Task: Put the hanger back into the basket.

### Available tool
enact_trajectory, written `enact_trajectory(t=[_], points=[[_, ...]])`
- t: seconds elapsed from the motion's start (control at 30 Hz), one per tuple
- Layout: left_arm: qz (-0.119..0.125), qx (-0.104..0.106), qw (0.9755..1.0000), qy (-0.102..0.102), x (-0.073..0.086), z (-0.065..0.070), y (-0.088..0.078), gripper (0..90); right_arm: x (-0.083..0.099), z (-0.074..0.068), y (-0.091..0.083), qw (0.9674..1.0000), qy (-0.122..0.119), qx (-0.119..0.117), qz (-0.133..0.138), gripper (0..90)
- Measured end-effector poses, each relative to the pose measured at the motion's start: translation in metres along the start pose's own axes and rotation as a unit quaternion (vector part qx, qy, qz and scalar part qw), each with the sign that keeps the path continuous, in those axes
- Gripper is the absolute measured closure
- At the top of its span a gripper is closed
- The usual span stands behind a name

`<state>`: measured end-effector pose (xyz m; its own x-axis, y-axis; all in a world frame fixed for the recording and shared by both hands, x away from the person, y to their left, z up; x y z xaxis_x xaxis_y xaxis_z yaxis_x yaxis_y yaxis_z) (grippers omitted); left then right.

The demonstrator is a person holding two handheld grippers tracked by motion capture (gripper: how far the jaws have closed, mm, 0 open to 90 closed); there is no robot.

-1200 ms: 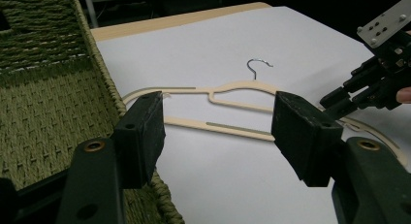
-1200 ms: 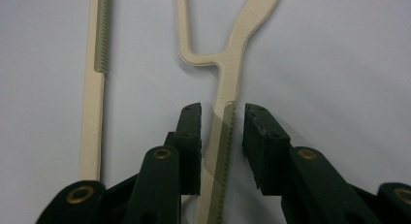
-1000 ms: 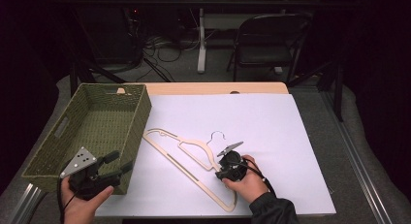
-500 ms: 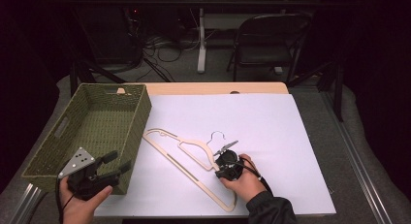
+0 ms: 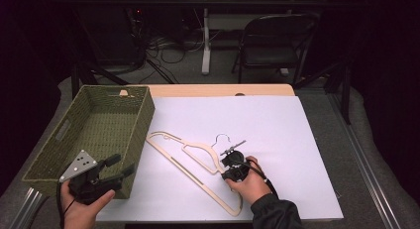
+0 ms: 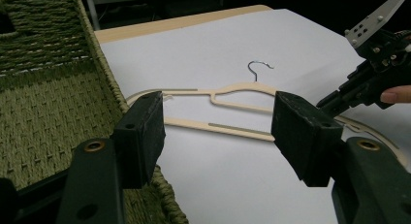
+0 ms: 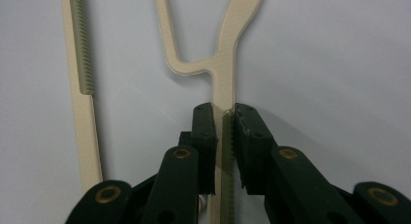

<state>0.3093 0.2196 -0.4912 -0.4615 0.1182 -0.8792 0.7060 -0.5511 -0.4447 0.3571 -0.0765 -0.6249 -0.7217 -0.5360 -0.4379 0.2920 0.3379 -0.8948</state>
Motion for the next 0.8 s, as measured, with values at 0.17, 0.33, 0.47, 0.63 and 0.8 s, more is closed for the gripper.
enact_trajectory(t=[0.17,0.33,0.47,0.63,0.8], points=[[-0.001,0.001,1.0000,0.001,-0.001,0.002,0.001,36.9,0.003,0.005,-0.002,1.0000,0.007,-0.004,-0.005,79.2],[-0.002,0.005,1.0000,0.005,-0.002,0.004,0.002,36.9,0.009,0.012,-0.006,0.9999,-0.003,-0.010,-0.007,79.3],[-0.003,0.009,0.9999,0.007,-0.003,0.008,0.004,36.9,0.017,0.018,-0.012,0.9996,-0.024,-0.011,-0.013,79.3],[-0.007,0.021,0.9996,0.016,-0.004,0.017,0.009,36.9,0.024,0.025,-0.018,0.9984,-0.054,-0.005,-0.012,79.3],[-0.022,0.042,0.9985,0.027,-0.003,0.032,0.022,36.9,0.032,0.032,-0.026,0.9956,-0.094,0.006,-0.003,79.3]])
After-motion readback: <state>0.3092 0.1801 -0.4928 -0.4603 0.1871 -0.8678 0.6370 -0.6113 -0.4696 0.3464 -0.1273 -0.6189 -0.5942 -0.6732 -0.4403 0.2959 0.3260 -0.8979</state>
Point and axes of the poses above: each handheld gripper's, and its own axes: y roughly forward along the jaws, x roughly out of its underside, z roughly to its right, the point moved 10 cm from there along y, roughly forward along the jaws, and after that the axes turned 4 degrees about -y, right-handed, at the moved point
